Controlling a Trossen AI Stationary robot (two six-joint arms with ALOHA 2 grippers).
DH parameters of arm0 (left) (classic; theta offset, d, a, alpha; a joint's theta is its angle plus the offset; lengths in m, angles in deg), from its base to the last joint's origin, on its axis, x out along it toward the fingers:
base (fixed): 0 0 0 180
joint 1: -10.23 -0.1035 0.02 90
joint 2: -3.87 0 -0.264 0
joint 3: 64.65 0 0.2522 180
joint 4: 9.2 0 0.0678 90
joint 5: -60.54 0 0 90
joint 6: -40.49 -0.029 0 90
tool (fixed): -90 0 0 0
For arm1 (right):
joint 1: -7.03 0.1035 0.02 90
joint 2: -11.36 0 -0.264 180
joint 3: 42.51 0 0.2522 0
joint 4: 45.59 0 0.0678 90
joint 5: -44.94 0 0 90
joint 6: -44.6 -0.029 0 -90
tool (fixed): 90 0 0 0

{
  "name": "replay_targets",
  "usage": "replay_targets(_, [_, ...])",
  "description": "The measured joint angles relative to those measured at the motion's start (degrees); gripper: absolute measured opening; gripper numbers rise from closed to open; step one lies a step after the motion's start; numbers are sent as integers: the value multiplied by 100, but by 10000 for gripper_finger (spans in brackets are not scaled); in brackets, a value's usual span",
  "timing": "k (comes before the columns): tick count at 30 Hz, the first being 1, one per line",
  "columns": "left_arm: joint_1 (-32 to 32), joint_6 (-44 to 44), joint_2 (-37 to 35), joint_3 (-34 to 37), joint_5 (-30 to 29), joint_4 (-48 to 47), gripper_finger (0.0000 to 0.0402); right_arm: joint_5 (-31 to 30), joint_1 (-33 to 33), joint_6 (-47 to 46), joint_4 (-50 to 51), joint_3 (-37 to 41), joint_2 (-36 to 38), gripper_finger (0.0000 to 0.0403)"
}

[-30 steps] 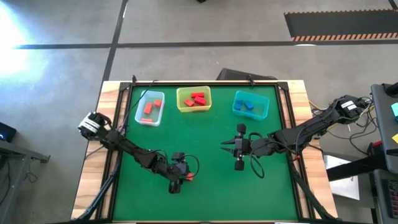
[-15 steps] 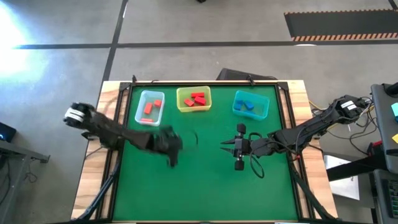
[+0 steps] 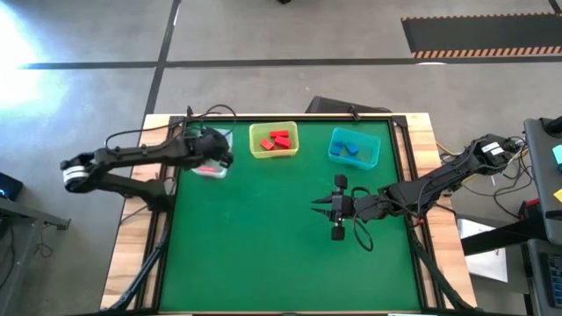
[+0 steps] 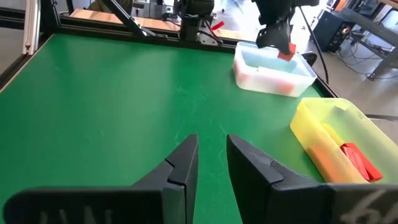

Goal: Sort & place blocks by color
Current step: Put the orange block into the transparent bin, then return to Home Position

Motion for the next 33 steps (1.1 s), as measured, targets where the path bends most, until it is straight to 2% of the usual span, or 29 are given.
replay_targets(4, [-421,-3,38,132,486,8,130,2,2,-50,2,0,0,75])
replay_targets(13, [-358,-142,-211,245,1415,-43,206,0,2,232,-19,73,2,75])
replay_targets(16, [-35,-448,-485,322,1500,93,214,9,-48,531,-139,310,54,73])
replay_targets(19, [580,-1130,-911,535,1514,519,215,13,-198,837,-632,691,230,68])
replay_targets(22, [1342,-1926,-1433,913,1756,1308,215,108,-430,981,-1001,1158,551,62])
replay_targets(26, [2226,-2737,-2111,1681,1847,2512,209,619,-938,1136,-1633,1874,1143,55])
replay_targets(29, [2514,-2843,-2669,2237,1845,3046,188,1010,-1370,1302,-2111,2401,1599,51])
replay_targets(33, [2549,-2765,-3388,2853,2001,3486,145,1043,-1620,1390,-2207,2970,2255,44])
